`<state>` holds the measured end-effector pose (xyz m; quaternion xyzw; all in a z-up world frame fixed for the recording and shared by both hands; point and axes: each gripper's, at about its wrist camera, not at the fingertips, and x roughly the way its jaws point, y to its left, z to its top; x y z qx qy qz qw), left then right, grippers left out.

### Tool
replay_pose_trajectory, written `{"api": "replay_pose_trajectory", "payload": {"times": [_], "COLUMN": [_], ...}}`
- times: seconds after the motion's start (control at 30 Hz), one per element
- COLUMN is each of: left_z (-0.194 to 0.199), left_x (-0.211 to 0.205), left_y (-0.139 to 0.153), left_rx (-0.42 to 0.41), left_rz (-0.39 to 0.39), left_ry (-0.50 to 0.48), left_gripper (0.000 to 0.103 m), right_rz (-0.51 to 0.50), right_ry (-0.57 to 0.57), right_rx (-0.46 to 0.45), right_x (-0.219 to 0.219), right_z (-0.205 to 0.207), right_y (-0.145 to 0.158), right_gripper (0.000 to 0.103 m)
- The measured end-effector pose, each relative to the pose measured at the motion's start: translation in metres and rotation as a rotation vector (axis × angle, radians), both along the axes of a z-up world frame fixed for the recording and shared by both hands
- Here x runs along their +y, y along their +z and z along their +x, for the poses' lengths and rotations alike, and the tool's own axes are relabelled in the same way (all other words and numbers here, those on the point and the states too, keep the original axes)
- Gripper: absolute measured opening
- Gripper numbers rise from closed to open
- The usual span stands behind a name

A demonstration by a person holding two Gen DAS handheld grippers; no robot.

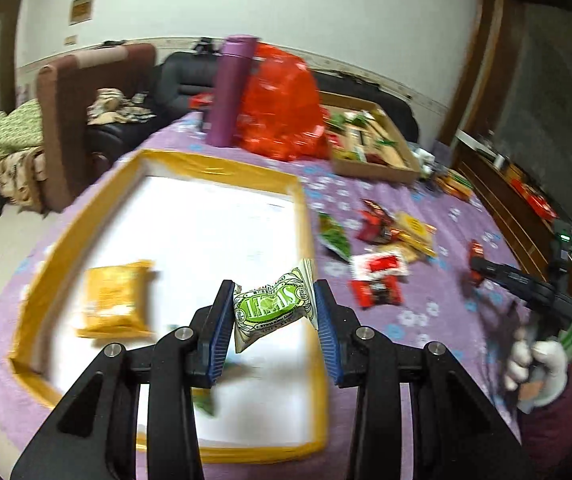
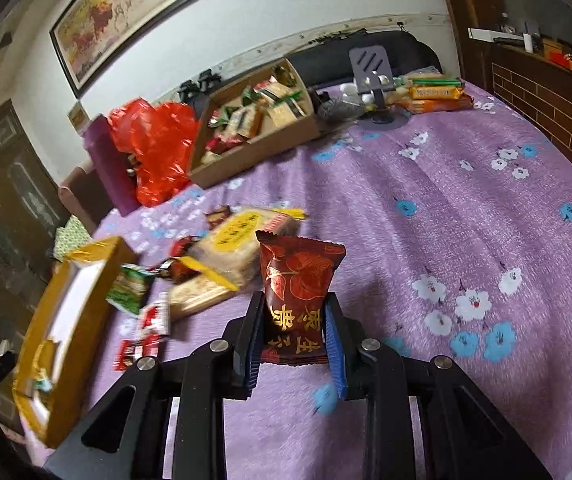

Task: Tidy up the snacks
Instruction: 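Carry both candies over the white tray and open both grippers to drop them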

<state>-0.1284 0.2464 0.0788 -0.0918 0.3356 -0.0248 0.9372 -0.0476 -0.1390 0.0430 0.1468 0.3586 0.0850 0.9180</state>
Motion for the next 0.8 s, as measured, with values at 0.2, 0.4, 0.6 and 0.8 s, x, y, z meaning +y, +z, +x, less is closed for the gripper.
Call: {"api": "replay_pose_trajectory", "payload": {"times": [0.2,0.4,0.6,0.8], "left_z": [-0.004,-0.005,0.001,-0.007], "left_x": [0.032,0.061,0.082,0.087], "left_y": [-0.007,-0.015,-0.02,-0.01], "left_rx": [0.001,0.021,0.046,-0.009], "left_rz": [0.001,-0.01,-0.072,-0.121], "left_ry": [0.069,0.129,0.169,0.153], "left_gripper": [0.037,0.037,0.038,0.05], "right_rz": [-0.024,-0.012,0.003,-0.008], "right_ry": [0.132,0.271,0.387,0.491], "right_rx": [-0.034,-0.025,0.016,0.038], "right_x": [0.048,0.107,0.159,0.209], "right_z": [-0.02,-0.03,-0.029,-0.023], "right_y": [0.032,0.045,0.045,0.047], "right_gripper": [0.029,0.029,0.029,0.029]}}
